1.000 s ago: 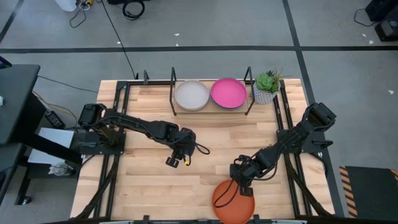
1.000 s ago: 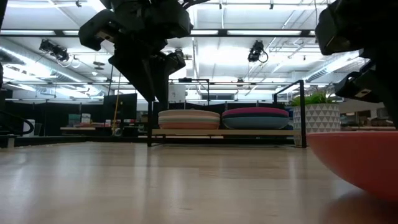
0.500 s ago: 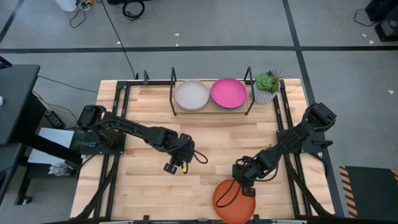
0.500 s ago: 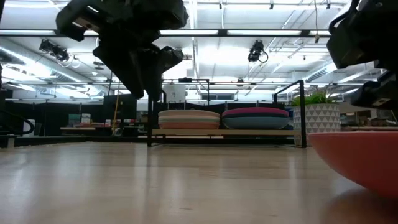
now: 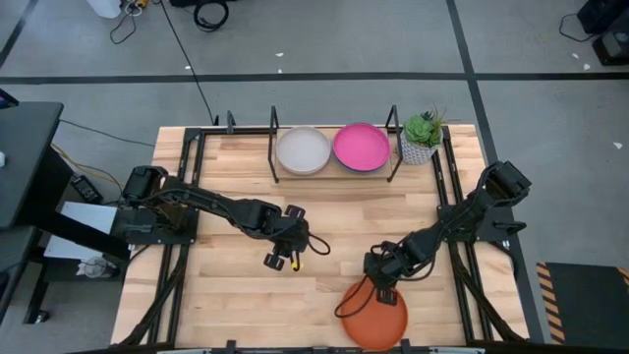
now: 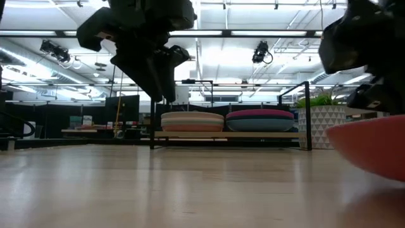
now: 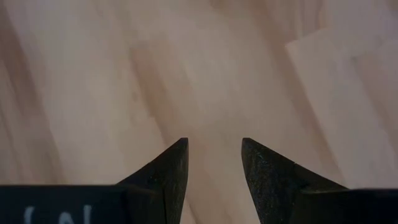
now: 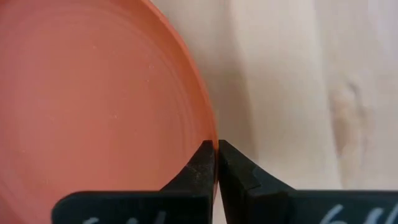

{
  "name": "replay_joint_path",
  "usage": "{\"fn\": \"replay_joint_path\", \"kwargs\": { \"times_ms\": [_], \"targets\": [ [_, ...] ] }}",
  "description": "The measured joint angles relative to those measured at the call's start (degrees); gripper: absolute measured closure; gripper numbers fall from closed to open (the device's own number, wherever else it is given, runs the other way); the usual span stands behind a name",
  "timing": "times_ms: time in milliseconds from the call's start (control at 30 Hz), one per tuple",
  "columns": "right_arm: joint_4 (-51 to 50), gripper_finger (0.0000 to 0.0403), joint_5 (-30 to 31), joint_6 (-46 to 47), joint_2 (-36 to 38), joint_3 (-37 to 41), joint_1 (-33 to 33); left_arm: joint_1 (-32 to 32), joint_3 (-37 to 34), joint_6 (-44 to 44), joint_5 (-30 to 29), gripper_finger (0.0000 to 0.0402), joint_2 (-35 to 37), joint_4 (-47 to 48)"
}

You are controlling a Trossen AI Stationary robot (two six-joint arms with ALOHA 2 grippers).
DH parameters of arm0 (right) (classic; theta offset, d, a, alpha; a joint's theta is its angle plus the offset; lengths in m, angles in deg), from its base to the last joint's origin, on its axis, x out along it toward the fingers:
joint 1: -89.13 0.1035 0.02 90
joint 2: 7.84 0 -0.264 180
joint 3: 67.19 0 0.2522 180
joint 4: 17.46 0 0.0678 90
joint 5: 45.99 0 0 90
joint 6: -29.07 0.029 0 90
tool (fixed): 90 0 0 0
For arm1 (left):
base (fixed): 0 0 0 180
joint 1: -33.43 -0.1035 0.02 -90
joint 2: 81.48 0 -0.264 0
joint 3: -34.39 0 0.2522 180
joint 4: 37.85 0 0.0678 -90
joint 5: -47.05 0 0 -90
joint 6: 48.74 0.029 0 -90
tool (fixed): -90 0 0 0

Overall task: Place and stack plates onto a shelf
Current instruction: Stack the orange plate on top of the pink plate on the shelf

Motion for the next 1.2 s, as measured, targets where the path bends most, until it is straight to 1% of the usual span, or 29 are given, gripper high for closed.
{"fn": "replay_joint_path", "kwargs": {
  "times_ms": [100, 233, 400, 500, 567, 667, 700, 800, 867, 933, 1033, 1200],
  "targets": [
    [-2.1, 0.0391, 0.4, -1.2, 1.0, 0.0, -2.1, 0.0, 0.0, 1.4, -0.9, 0.0244, 0.0, -0.6],
    [-6.3, 0.039, 3.3, -3.8, 4.2, 0.0, -6.4, 0.3, 0.0, 4.4, -1.8, 0.0244, 0.0, -2.0],
    [-9.2, 0.039, 4.0, -9.3, 10.2, 0.0, -13.0, 2.7, 0.0, 11.1, -6.7, 0.0244, 0.0, -2.2],
    [-10.7, 0.039, 3.6, -12.9, 13.5, 0.0, -16.5, 5.1, 0.0, 16.1, -8.6, 0.0244, -0.2, -5.4],
    [-11.2, 0.039, 3.1, -15.1, 15.4, 0.0, -18.5, 6.6, 0.0, 19.7, -9.6, 0.0244, -0.8, -9.5],
    [-11.6, 0.039, 1.2, -17.5, 17.4, 0.0, -21.0, 9.1, 0.0, 25.6, -14.1, 0.0244, -1.5, -14.3],
    [-11.8, 0.039, 0.5, -18.1, 17.7, 0.0, -21.6, 9.8, 0.0, 27.8, -16.3, 0.0244, -2.1, -17.3],
    [-11.9, 0.039, -1.7, -19.4, 17.9, 0.0, -23.0, 11.7, 0.0, 34.2, -22.8, 0.0244, -3.4, -21.7],
    [-12.1, 0.039, -2.5, -20.0, 17.6, 0.0, -23.4, 12.5, 0.0, 38.5, -25.5, 0.0244, -4.5, -24.7],
    [-11.2, 0.039, -3.7, -21.1, 17.1, 0.0, -23.7, 13.0, 0.0, 42.9, -26.9, 0.0244, -5.0, -25.1],
    [-10.6, 0.039, -4.8, -22.4, 16.7, 0.0, -24.5, 12.9, 0.0, 48.3, -27.6, 0.0244, -6.4, -28.2],
    [-9.3, 0.039, -5.6, -24.0, 16.8, 0.0, -25.5, 12.8, 0.0, 54.1, -28.1, 0.0244, -7.8, -34.2]
  ]
}}
